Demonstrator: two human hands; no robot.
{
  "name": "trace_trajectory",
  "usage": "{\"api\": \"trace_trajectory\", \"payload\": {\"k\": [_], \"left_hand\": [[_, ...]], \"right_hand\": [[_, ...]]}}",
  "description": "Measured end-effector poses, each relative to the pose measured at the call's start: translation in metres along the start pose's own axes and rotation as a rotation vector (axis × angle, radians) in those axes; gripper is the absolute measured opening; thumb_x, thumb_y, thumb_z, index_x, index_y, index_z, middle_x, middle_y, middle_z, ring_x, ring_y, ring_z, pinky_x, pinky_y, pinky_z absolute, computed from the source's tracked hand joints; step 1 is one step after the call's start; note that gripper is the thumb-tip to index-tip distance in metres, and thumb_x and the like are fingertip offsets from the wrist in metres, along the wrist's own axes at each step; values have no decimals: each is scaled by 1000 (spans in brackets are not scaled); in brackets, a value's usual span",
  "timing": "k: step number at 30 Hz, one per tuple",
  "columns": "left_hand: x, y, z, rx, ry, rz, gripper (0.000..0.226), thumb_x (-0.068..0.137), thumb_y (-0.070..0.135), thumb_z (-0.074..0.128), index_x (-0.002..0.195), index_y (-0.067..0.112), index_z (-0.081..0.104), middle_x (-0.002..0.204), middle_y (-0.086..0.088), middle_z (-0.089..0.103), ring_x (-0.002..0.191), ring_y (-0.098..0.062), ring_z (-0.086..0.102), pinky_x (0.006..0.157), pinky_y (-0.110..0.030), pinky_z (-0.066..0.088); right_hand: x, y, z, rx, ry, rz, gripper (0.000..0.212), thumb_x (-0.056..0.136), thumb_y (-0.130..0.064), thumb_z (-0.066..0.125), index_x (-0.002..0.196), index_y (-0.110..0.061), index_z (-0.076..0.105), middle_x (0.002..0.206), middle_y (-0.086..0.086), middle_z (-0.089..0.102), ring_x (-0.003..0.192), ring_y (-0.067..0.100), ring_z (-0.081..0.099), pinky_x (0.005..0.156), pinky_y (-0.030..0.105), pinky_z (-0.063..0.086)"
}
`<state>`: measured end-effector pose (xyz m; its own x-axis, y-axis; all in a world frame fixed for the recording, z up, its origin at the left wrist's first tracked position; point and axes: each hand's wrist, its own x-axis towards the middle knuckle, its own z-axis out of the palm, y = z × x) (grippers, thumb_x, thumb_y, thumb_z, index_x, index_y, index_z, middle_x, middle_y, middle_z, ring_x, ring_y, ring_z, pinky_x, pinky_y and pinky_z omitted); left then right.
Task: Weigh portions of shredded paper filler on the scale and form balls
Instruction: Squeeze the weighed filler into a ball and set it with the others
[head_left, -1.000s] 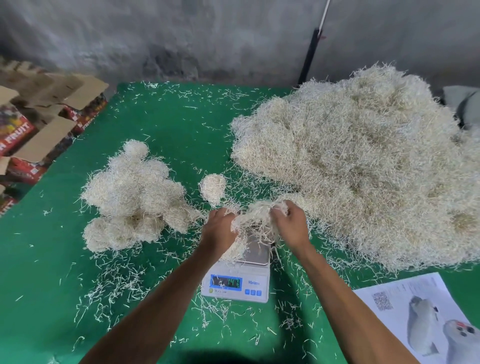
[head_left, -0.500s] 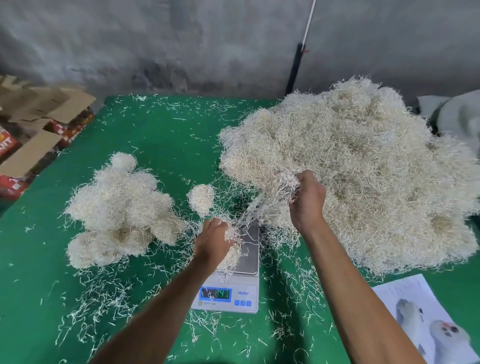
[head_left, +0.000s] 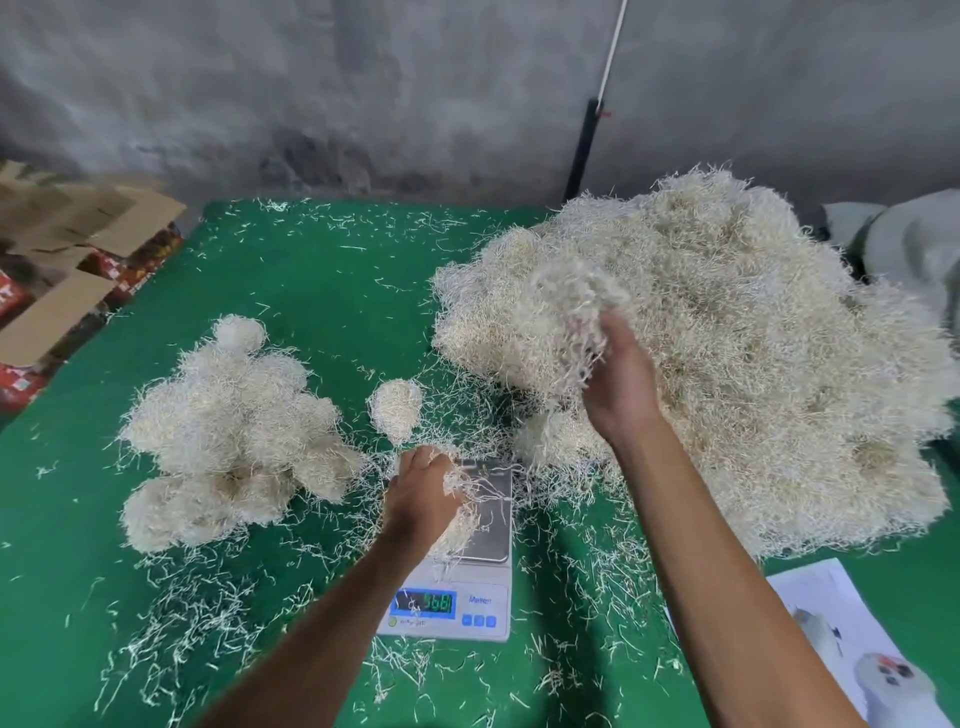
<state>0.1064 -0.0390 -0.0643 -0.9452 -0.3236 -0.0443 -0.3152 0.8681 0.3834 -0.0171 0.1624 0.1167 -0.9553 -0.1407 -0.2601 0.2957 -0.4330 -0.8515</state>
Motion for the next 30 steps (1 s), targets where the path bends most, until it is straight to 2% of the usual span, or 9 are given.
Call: {"api": "trace_trajectory", "payload": {"k": [2, 5, 8, 10, 13, 18, 23, 27, 30], "left_hand": [[-2, 2, -4, -67, 69, 19, 51, 82, 45, 75, 128, 28, 60, 156, -3, 34, 143, -20, 28, 108, -43, 45], [-8, 4, -12, -95, 143, 62, 62, 82, 51, 73, 137, 29, 54, 156, -1, 33, 143, -22, 27, 110, -45, 39], [-14, 0, -19, -86, 194, 107, 63, 80, 52, 74, 135, 26, 57, 152, -3, 40, 140, -23, 34, 113, -48, 37], [-18, -4, -22, -90, 211, 122, 55, 78, 48, 79, 125, 22, 65, 148, -6, 47, 138, -23, 39, 113, -47, 36], [-25, -8, -23, -91, 190, 111, 52, 77, 45, 81, 121, 20, 68, 148, -8, 47, 138, -23, 40, 114, -43, 31], [-33, -8, -21, -134, 231, 183, 57, 80, 40, 80, 130, 19, 63, 151, -10, 41, 139, -24, 38, 112, -50, 41], [-39, -8, -20, -199, 222, 161, 57, 82, 42, 77, 132, 19, 59, 152, -7, 40, 140, -21, 37, 112, -49, 42], [-49, -11, -19, -265, 262, 175, 66, 81, 36, 79, 134, 11, 50, 143, -10, 48, 134, -20, 43, 111, -48, 43], [-61, -17, -23, -400, 210, 48, 78, 85, 41, 75, 147, 22, 32, 148, -1, 41, 133, -6, 34, 114, -37, 35]], "right_hand": [[4, 19, -5, -119, 106, 56, 38, 98, -27, 66, 132, -10, 59, 150, 11, 55, 136, 29, 53, 116, 46, 41], [14, 36, -12, -296, 217, 130, 43, 97, -18, 68, 133, 3, 54, 122, 15, 63, 106, 24, 61, 96, 43, 56], [26, 30, -15, -223, 255, 116, 23, 99, -9, 63, 117, 5, 58, 113, 16, 58, 99, 23, 59, 84, 35, 56], [33, 13, -14, -68, 282, 24, 27, 102, -9, 60, 124, 5, 59, 125, 18, 64, 112, 26, 66, 93, 37, 60], [45, -8, -19, 27, 276, -100, 56, 101, -21, 66, 149, -1, 44, 147, 13, 55, 127, 27, 60, 108, 42, 53], [51, 19, -35, -591, 192, 49, 44, 98, -35, 70, 124, -2, 58, 145, 18, 56, 132, 36, 56, 112, 51, 47], [35, 74, -61, -745, 172, 114, 66, 101, -25, 66, 155, -3, 37, 158, 20, 43, 142, 35, 47, 116, 46, 38], [18, 104, -68, -717, 172, 144, 53, 103, -19, 62, 150, -4, 44, 148, 14, 54, 132, 29, 54, 112, 40, 40], [3, 122, -70, -692, 124, 155, 45, 103, -18, 60, 145, -4, 49, 117, 9, 68, 102, 22, 61, 93, 36, 52]]}}
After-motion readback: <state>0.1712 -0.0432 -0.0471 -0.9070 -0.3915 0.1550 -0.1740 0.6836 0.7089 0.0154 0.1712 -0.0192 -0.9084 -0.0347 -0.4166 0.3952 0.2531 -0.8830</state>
